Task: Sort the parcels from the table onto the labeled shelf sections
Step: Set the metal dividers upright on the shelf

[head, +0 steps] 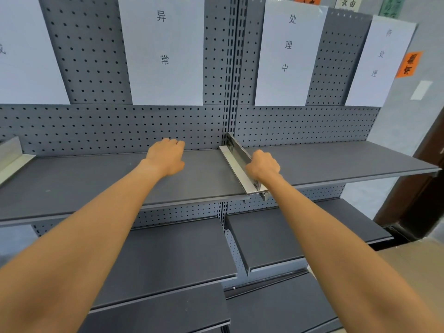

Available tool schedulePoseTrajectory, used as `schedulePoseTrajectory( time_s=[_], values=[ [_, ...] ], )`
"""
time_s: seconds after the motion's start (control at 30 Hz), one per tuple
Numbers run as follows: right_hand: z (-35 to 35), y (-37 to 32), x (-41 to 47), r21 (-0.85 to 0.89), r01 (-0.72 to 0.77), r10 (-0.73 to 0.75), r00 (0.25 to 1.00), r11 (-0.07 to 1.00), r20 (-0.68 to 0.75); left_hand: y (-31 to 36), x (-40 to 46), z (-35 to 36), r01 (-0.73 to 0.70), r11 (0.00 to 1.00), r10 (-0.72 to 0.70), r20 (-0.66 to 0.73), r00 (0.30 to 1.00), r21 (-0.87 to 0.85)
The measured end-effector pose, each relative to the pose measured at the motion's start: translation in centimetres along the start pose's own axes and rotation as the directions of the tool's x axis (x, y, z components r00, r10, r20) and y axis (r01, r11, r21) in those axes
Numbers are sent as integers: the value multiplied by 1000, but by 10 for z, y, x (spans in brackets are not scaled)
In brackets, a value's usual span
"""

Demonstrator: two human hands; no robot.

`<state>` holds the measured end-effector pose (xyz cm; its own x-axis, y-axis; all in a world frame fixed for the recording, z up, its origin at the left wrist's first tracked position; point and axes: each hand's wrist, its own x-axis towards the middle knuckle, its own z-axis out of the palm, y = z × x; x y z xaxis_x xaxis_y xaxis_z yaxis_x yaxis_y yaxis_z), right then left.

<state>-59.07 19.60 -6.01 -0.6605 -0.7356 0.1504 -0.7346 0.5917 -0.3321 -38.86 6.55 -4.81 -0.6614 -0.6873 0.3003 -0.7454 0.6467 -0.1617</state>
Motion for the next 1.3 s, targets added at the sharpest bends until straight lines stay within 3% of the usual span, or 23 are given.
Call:
schedulePoseTrajectory(
  time_s=[0.23,0.5,0.73,1.03,1.3],
  values=[
    [-9,-1,6,21,22,-23,999,1000,38,-4,0,-5,17,998,-16,6,1000,-57],
    [-34,-42,12,-42,334,-335,942,942,-25,-31,-8,-39,36,996,-39,-31,999,-80],
    [-43,-113,5,-171,563,-576,817,809,-37,-89,-44,-71,154,988,-154,-11,988,5],
    [-29,-227,-40,-209,708,-730,682,674,-45,-191,-117,-90,307,951,-306,-26,952,29],
    [10,-324,-95,-170,726,-737,676,666,-4,-283,-181,-90,347,937,-346,-15,938,53]
  ],
)
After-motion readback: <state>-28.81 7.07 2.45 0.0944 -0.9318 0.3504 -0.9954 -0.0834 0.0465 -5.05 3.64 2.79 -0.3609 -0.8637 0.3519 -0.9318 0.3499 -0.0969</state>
